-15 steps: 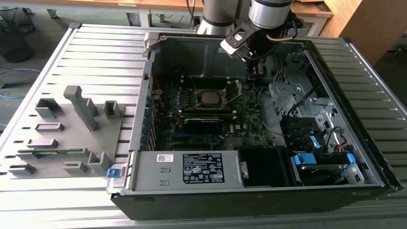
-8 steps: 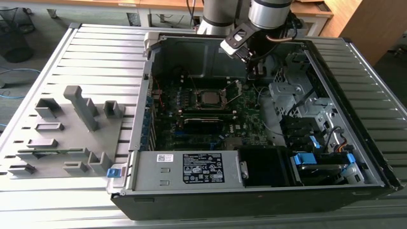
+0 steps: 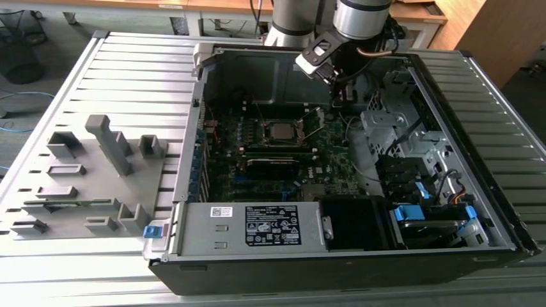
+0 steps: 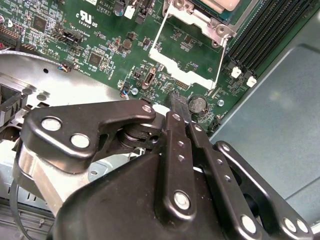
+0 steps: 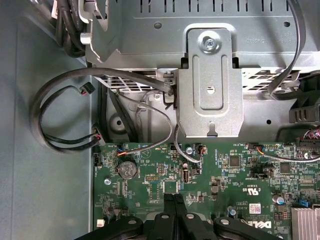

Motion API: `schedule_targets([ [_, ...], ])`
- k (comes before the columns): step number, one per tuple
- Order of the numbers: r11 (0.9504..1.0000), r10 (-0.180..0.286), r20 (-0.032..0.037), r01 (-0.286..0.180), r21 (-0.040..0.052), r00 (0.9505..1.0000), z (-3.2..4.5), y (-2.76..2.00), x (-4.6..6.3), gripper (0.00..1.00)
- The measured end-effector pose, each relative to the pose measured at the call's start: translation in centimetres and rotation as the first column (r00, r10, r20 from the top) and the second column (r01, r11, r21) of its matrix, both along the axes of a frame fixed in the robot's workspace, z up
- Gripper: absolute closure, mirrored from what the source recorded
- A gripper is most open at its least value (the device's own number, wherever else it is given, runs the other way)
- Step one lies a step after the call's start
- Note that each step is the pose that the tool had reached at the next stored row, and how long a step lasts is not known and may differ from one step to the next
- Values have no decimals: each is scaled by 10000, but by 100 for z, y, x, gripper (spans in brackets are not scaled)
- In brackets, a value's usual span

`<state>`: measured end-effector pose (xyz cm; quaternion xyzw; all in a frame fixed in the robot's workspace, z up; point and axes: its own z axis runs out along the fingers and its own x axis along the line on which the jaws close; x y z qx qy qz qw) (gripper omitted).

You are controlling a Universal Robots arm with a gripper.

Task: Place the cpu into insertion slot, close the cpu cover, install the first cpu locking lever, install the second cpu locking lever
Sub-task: 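Close the cpu cover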

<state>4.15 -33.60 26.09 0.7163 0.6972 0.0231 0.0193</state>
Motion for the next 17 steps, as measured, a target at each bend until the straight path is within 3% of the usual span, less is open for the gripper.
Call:
schedule_targets([
  [17,10000,0,0,0,0,10000,-75,0,0,89],
])
